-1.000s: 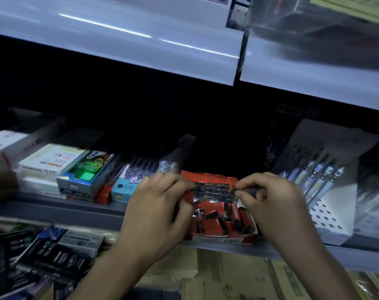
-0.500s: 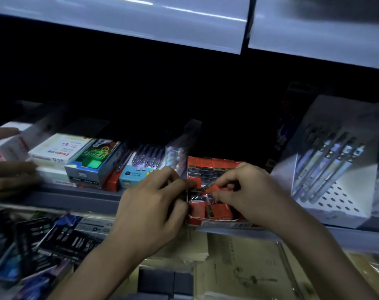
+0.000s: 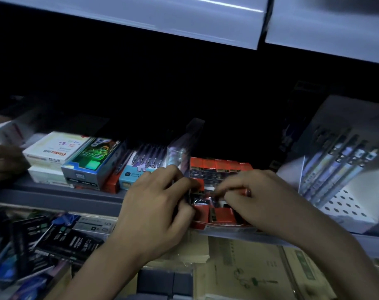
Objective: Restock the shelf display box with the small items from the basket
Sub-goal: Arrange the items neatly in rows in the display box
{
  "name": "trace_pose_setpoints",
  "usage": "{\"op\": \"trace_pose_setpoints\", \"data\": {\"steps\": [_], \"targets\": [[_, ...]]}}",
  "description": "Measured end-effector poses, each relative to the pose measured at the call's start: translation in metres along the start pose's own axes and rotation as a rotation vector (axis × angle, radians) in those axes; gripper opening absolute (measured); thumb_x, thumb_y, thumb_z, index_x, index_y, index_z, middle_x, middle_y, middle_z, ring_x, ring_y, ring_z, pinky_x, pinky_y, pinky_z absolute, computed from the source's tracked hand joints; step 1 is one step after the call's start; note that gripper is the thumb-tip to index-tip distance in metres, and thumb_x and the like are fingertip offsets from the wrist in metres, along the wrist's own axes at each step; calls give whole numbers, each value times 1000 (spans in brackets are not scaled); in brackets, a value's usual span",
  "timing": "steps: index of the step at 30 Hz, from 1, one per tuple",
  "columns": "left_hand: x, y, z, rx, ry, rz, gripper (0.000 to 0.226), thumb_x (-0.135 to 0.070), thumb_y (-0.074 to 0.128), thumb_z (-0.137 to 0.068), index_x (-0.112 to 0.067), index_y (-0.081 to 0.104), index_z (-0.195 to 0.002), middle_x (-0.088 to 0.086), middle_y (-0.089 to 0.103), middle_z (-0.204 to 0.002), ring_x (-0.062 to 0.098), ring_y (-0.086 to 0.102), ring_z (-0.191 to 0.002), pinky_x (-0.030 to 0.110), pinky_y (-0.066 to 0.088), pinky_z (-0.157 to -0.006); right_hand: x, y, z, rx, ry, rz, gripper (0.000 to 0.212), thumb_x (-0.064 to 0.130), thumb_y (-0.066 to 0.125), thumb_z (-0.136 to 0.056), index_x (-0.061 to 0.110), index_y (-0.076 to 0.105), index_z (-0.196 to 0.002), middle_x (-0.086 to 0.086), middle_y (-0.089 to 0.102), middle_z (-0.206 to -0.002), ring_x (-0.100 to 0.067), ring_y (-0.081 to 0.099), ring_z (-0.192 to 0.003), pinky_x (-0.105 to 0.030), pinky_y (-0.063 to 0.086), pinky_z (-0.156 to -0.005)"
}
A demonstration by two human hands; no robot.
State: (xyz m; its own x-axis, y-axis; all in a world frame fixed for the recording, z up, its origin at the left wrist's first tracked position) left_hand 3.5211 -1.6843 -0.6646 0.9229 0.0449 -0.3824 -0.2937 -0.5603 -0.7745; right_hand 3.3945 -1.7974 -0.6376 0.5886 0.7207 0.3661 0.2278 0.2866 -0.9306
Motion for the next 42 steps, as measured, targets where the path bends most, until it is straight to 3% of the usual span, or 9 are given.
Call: {"op": "trace_pose_setpoints", "data": {"steps": [3,10,13,16,18,23,28,35,42], "targets": [[1,-1,0,2,0,9,36,-29,42,-88,-23,72,-108,-7,54,-94,16,50,-80,39,41,-70,0,6,4,-46,-60,195,37,35,38,-93,24,71,-103,3,63,-85,-6,50,-86,-23,47,-68],[2,-1,1,-5,-1,17,34,-28,42,-87,-21,71,-102,-7,52,-91,14,47,-78,38,41,-68,10,8,0,-33,-82,238,43,32,34,-100,51,67,-122,15,45,-88,2,37,-97,-1,24,-78],[1,-2,1,0,-11,17,36,-28,41,-86,-22,72,-104,-7,53,-91,16,48,-79,39,41,-68,4,4,0,-73,-90,173,41,27,41,-100,49,61,-128,17,50,-95,-2,42,-96,-18,41,-80],[0,-1,1,1,-7,11,37,-27,41,-85,-21,72,-103,-6,53,-89,18,50,-78,40,42,-69,-4,-7,4,-138,-19,-197,26,34,64,-97,46,53,-117,15,67,-94,-4,63,-86,-37,56,-75],[0,-1,2,-6,-4,12,36,-27,42,-86,-19,73,-103,-5,53,-88,18,49,-77,40,42,-69,-8,-10,6,-140,70,-484,28,33,79,-86,36,57,-104,10,73,-83,-9,69,-79,-42,60,-77],[0,-3,2,-23,-6,29,36,-28,43,-88,-21,73,-106,-6,55,-91,16,50,-80,39,44,-71,-7,-11,3,-202,107,-624,18,22,83,-82,25,69,-92,0,76,-80,-17,75,-75,-50,62,-80],[1,-3,0,-12,-11,37,38,-29,42,-89,-24,75,-108,-8,56,-93,15,53,-83,40,45,-74,-7,-16,0,-255,62,-505,24,16,79,-86,35,74,-100,5,73,-84,-10,72,-74,-39,62,-74],[2,-3,1,-10,-10,42,38,-30,42,-90,-25,74,-110,-10,55,-93,13,51,-83,39,45,-74,-16,-3,-22,-242,116,-371,17,20,86,-80,31,73,-85,8,73,-81,-4,71,-73,-32,62,-75],[-1,-4,0,-29,13,20,38,-29,45,-89,-23,76,-110,-8,56,-93,15,52,-83,40,43,-73,-5,6,-21,-306,31,-212,21,15,87,-79,31,73,-78,11,69,-71,-1,66,-66,-16,54,-61]]}}
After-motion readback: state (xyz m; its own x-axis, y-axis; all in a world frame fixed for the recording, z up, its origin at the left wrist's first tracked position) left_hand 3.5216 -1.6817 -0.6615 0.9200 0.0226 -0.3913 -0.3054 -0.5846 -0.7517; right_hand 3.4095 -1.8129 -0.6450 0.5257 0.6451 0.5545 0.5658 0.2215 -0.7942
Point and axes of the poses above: each hand's wrist, its own z-axis away from the middle knuckle, its own y-axis out of the palm, x = y × z, the point moved 8 cm from there along -z, towards the middle knuckle
